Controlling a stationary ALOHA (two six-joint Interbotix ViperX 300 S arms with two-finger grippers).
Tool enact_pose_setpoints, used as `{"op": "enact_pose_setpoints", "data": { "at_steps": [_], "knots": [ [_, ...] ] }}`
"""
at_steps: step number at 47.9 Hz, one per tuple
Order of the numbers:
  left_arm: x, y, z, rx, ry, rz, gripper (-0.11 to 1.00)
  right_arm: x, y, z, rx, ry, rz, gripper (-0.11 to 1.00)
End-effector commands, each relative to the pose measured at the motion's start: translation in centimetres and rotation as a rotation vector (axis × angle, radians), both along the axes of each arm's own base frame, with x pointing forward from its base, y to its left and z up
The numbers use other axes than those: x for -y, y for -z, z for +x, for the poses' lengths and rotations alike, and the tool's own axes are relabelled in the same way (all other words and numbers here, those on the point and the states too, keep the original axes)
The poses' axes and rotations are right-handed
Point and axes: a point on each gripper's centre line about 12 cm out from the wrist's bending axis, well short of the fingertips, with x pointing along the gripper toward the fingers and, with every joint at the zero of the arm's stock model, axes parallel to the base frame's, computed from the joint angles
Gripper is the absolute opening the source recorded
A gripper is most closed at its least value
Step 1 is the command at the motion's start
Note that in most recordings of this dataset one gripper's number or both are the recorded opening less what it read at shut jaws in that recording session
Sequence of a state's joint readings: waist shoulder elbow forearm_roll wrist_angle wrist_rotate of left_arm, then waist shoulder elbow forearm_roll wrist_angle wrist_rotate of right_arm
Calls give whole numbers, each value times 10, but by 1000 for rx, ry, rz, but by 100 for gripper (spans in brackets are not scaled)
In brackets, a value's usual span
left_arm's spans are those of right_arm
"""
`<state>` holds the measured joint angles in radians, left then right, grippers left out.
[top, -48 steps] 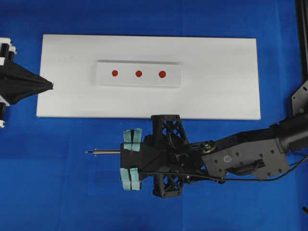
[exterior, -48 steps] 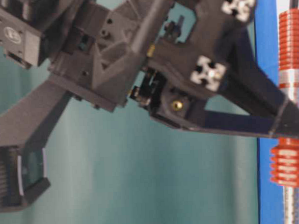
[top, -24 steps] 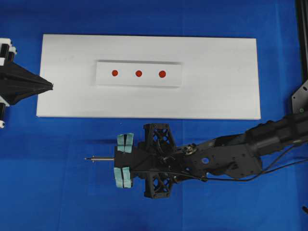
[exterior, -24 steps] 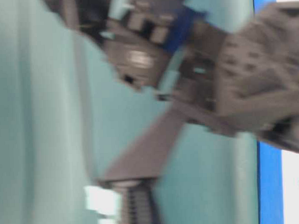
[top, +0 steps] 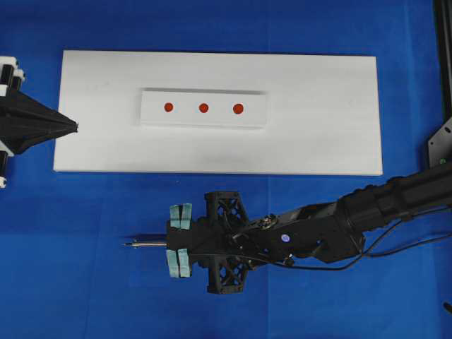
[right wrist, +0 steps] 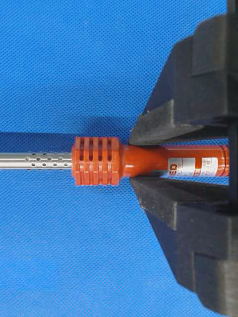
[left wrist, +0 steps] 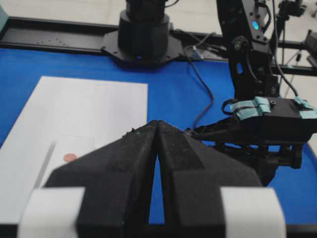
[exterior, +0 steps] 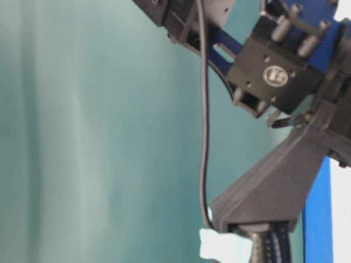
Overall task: Touch the tip of the soldering iron to the mark.
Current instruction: 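Lower the iron onto the table and open the right gripper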
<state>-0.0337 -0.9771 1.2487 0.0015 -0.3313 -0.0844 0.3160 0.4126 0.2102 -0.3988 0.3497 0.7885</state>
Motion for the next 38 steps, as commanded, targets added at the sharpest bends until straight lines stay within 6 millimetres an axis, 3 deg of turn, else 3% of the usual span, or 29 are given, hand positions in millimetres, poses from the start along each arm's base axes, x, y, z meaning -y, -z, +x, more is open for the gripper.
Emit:
{"op": "enact_pose_setpoints", "data": {
  "at_steps": [1,21,25,34,36,38],
  "knots": [
    [1,-5,2,14,4,-1,0,-3,-11,2,27,-2,16,6],
    [1,-5,1,12,4,0,0,-3,-9,0,14,11,30,10],
    [1,-5,1,14,3,1,0,-3,-9,0,14,9,28,29],
    [1,-5,1,14,3,-2,0,-2,-13,-1,20,4,20,84],
    [1,-5,1,14,4,-1,0,-2,-15,-1,22,3,19,91],
    [1,-5,1,14,4,-1,0,-1,-15,-1,22,5,19,90]
  ]
}}
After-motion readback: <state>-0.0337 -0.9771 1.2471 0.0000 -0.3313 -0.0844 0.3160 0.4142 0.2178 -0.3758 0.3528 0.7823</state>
